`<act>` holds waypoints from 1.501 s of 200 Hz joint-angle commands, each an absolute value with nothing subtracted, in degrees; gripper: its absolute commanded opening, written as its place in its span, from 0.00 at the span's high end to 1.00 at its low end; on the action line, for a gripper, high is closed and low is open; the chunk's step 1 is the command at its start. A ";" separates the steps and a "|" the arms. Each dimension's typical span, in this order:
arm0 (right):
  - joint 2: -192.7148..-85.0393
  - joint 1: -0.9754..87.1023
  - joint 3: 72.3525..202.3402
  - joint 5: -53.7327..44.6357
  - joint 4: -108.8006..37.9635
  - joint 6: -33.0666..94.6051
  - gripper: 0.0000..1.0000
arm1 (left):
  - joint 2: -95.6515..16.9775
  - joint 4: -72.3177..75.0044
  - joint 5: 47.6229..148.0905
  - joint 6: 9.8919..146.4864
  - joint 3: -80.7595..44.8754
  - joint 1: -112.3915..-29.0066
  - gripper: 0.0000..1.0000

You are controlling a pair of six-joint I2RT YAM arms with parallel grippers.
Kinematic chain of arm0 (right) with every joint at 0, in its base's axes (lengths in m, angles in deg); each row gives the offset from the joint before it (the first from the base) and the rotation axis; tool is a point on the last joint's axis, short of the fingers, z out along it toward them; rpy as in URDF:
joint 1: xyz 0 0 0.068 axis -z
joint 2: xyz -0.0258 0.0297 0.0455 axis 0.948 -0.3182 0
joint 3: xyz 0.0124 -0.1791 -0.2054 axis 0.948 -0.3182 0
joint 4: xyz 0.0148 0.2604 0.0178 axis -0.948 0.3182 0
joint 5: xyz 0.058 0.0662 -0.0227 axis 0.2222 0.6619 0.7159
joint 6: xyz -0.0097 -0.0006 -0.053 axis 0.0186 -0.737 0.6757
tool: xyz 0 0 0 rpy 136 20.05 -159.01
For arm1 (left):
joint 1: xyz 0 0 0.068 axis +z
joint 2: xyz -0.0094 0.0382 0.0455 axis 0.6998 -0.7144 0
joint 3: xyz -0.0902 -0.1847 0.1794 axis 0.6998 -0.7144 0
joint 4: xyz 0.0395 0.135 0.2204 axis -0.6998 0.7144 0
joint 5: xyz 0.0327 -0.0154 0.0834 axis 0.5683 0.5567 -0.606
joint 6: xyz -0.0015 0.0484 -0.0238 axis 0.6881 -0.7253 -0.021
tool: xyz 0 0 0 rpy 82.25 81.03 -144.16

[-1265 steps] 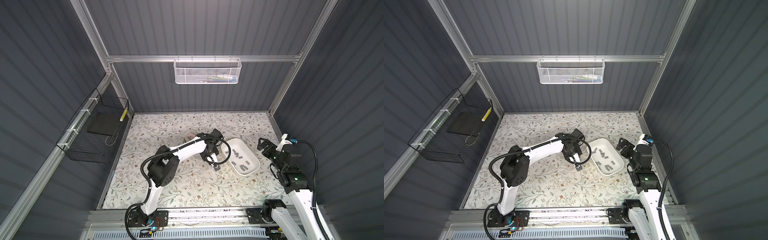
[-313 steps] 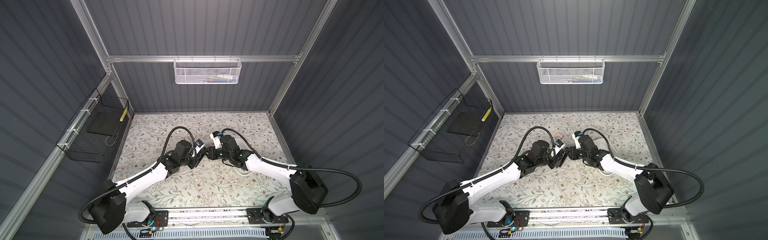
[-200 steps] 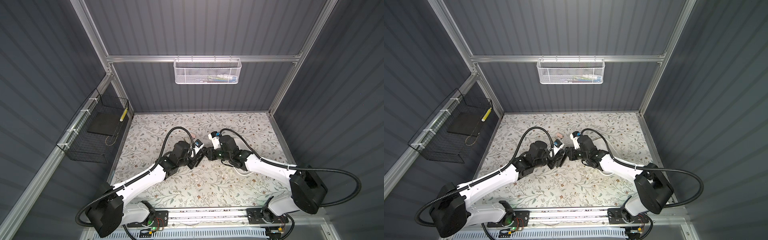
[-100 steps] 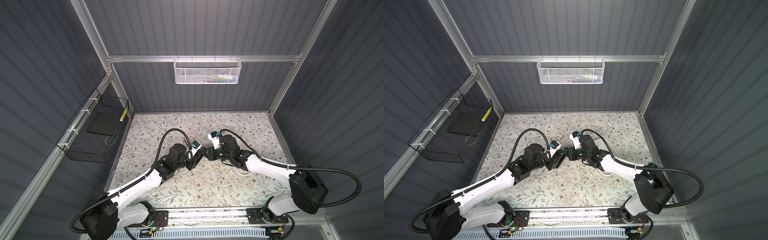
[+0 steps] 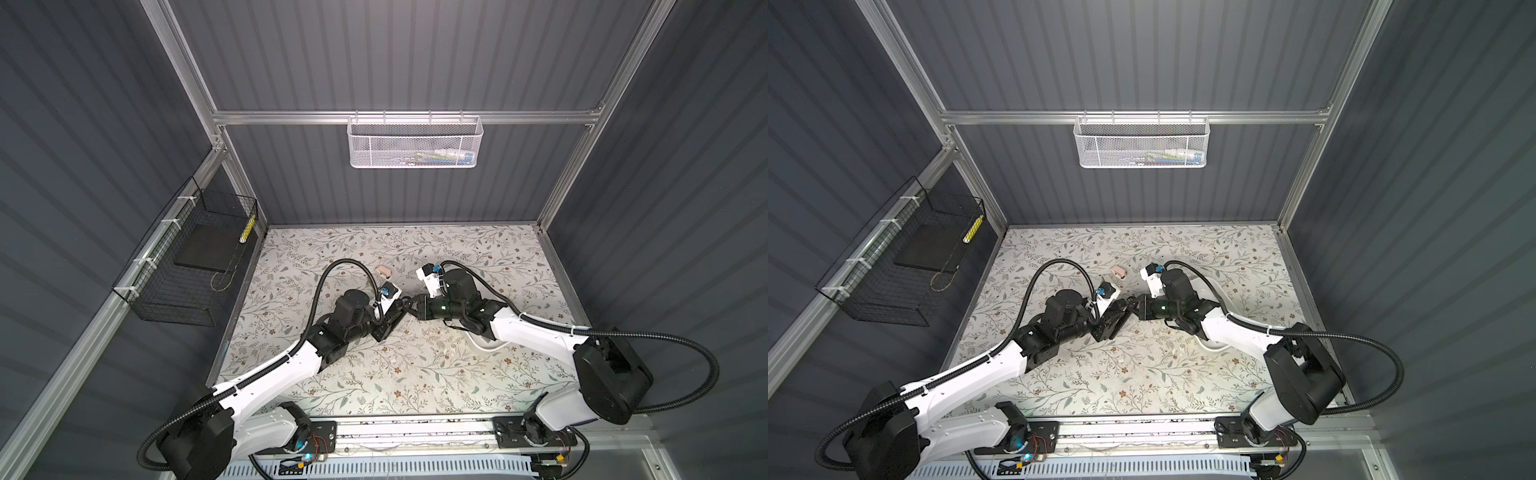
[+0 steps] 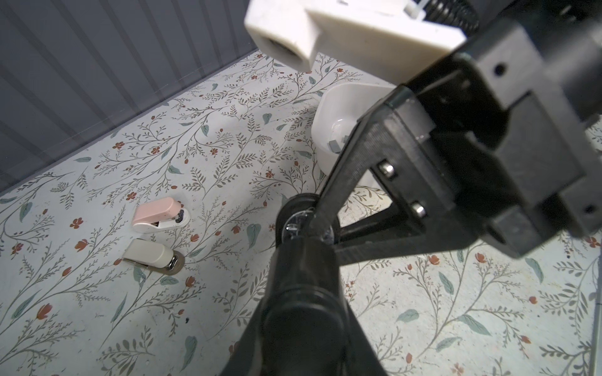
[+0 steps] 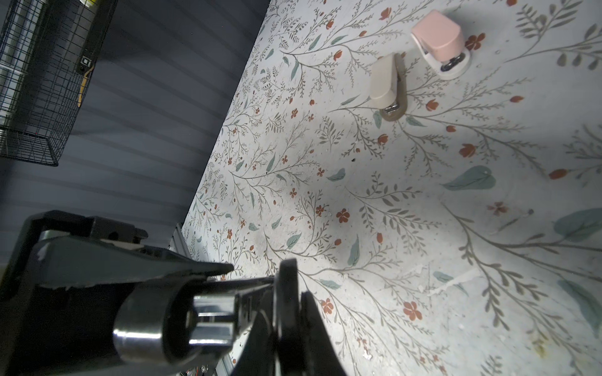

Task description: Load the staples into the stapler

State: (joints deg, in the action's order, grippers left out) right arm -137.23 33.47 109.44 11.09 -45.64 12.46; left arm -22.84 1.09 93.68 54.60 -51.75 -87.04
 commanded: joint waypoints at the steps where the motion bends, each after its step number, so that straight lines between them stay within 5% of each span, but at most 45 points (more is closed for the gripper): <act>1: -138.64 38.08 107.50 -2.07 -41.73 8.65 1.00 | -18.41 -4.06 97.89 54.63 -51.44 -87.18 1.00; 300: -140.42 38.94 109.41 -15.72 -31.23 6.55 1.00 | -11.63 -10.23 108.28 56.26 -56.23 -85.73 1.00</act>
State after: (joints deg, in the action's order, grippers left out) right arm -136.90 33.05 110.55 9.43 -39.61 9.92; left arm -19.02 -3.93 99.32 56.35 -56.86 -85.49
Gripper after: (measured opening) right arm 0.128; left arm 0.299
